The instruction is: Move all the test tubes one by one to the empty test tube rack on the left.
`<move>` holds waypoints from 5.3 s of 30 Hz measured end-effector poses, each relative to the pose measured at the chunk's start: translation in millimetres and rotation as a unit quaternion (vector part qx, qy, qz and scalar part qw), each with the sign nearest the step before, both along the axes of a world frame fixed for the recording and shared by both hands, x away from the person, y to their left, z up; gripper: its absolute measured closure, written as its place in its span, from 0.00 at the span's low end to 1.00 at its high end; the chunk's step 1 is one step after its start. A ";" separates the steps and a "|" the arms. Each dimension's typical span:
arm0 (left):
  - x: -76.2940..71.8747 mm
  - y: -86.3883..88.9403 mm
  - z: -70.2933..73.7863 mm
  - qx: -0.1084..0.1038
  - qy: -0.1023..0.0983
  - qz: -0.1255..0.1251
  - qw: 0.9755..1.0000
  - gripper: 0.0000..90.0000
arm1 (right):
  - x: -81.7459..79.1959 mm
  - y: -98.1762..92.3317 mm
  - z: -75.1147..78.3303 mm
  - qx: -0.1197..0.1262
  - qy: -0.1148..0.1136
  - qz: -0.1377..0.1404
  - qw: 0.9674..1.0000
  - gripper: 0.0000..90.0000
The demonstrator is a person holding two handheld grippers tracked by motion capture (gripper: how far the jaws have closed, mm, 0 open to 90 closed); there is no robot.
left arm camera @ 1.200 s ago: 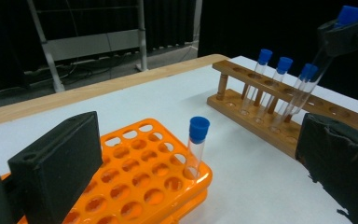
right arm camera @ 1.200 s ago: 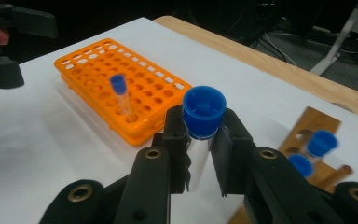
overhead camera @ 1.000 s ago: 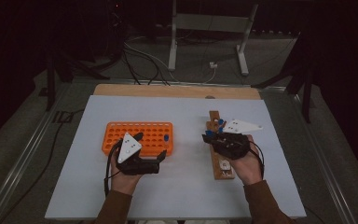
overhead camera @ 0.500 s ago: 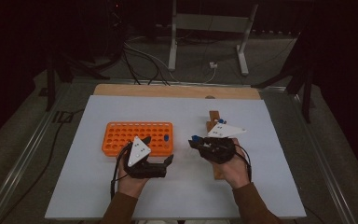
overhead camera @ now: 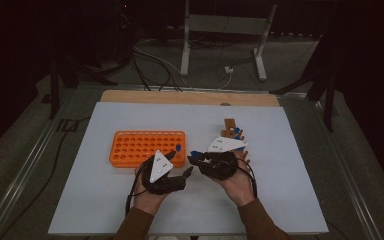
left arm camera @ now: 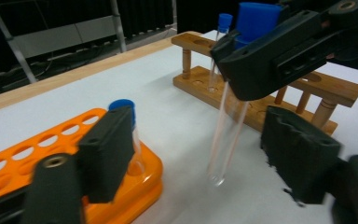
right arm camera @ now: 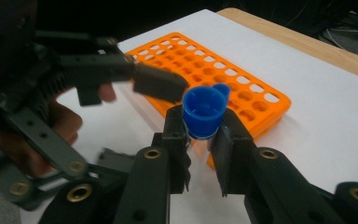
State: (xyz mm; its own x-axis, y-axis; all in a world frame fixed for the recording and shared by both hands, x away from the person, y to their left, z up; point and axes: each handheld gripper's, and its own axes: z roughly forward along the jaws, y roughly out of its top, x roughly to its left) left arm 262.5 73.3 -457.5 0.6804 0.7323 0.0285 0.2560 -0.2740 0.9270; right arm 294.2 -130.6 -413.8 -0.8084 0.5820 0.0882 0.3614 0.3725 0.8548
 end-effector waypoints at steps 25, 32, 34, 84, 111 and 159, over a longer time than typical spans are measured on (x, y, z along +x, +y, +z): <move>1.0 -2.5 -4.0 0.013 -0.002 -0.025 1.000 0.87 | 4.9 0.8 0.2 0.035 0.023 0.001 0.999 0.60; 5.1 8.9 -4.4 0.006 0.002 -0.005 1.000 0.87 | 6.4 -10.6 2.9 0.031 0.007 -0.041 0.999 0.21; 5.8 11.8 -4.1 0.001 0.004 -0.001 1.000 0.87 | 7.5 -14.9 2.2 0.029 0.005 -0.048 0.998 0.17; 42.9 27.2 -11.9 -0.013 -0.008 0.070 0.997 0.87 | -7.9 -85.6 -4.9 0.050 -0.050 -0.078 0.994 0.00; 46.8 24.7 -39.4 0.010 0.023 0.072 0.997 0.87 | -6.9 -86.2 -10.7 0.047 -0.042 -0.077 0.995 0.00; 39.9 36.0 -32.7 0.009 0.059 0.075 0.995 0.57 | -6.8 -87.1 -10.7 0.049 -0.047 -0.081 0.994 0.00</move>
